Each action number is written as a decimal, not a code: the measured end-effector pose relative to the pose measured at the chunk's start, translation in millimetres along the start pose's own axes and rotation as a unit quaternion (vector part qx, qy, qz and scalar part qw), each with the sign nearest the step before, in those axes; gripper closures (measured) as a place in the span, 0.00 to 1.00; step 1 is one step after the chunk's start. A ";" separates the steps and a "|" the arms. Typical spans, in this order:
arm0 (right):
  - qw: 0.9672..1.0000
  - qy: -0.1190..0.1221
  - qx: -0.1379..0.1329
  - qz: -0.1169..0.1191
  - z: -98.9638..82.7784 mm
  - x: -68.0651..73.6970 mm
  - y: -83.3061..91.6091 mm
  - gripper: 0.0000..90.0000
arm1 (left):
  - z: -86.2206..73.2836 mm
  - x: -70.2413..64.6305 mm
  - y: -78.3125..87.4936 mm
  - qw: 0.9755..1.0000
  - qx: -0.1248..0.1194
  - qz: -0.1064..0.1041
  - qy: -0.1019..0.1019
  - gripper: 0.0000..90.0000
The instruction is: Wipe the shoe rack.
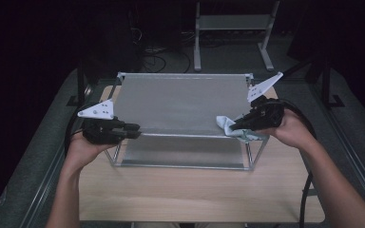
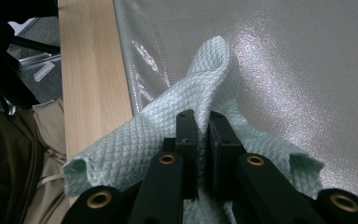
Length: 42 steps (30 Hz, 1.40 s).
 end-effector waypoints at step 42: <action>0.998 0.042 0.015 0.047 5.7 40.1 -11.0 0.94 | 20.8 13.5 -19.0 0.999 0.034 -0.007 -0.012 0.79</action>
Point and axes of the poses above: each handheld gripper's, and its own axes: y roughly backward along the jaws, z roughly out of its top, x roughly to its left, the point moved 1 cm from there along -y, roughly forward along the jaws
